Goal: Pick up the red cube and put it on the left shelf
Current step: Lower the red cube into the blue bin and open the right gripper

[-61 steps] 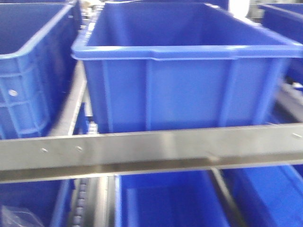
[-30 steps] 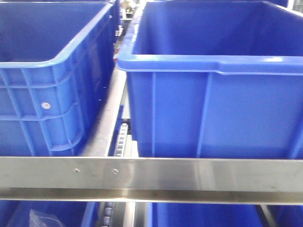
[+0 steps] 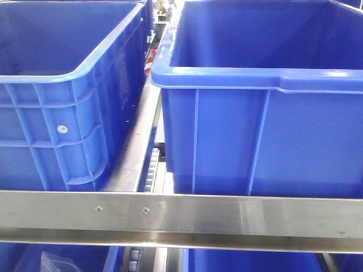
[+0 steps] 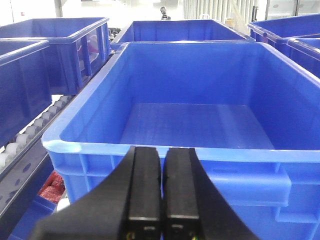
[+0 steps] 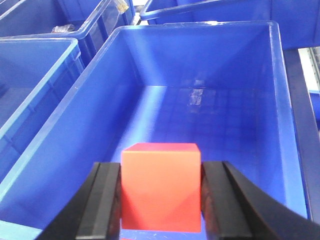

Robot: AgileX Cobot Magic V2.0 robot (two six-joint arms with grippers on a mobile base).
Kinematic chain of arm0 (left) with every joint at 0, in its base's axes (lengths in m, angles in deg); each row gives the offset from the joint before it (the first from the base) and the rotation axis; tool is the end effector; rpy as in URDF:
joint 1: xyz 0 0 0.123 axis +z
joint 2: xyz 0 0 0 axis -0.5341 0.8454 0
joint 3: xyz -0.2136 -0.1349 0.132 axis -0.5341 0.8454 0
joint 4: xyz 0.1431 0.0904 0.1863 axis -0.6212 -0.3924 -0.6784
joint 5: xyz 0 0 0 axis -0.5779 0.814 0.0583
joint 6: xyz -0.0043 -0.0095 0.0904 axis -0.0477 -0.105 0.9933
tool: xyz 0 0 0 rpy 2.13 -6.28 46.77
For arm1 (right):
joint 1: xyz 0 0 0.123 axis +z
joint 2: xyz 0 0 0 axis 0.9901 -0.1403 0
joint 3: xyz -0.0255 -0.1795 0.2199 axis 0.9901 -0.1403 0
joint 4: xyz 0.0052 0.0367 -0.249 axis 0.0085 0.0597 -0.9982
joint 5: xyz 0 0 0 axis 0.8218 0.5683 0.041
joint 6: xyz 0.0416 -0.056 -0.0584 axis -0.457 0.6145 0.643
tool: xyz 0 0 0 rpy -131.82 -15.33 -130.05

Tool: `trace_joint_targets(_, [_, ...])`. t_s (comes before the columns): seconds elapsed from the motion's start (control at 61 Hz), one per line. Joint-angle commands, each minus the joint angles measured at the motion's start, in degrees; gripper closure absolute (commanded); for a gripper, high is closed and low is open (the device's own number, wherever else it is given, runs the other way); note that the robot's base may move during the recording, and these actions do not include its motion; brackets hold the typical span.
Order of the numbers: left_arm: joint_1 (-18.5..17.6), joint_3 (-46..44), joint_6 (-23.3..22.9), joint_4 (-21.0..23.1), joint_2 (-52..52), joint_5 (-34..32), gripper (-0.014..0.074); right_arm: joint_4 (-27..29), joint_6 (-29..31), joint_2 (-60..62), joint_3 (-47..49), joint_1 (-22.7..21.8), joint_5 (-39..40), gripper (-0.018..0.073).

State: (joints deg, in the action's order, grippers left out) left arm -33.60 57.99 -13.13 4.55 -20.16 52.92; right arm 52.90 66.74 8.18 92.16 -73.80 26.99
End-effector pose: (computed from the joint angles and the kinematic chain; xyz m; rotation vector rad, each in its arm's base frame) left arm 0.0560 -0.0012 0.2109 -0.0017 1.4856 -0.0391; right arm 0.1143 0.0234 0.3781 -0.0394 1.7765 0.2851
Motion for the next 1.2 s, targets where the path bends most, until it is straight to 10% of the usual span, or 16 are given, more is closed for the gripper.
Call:
trace_joint_targets(0.0, [0.1, 1.4, 0.0, 0.0, -0.8, -5.0, 0.0495, 0.4, 0.3, 0.0, 1.5, -0.1, 5.3, 0.0503])
trace_joint_targets(1.18, [0.1, 1.4, 0.0, 0.0, -0.8, -5.0, 0.0495, 0.4, 0.3, -12.3, 5.4, -0.1, 12.3, 0.0503])
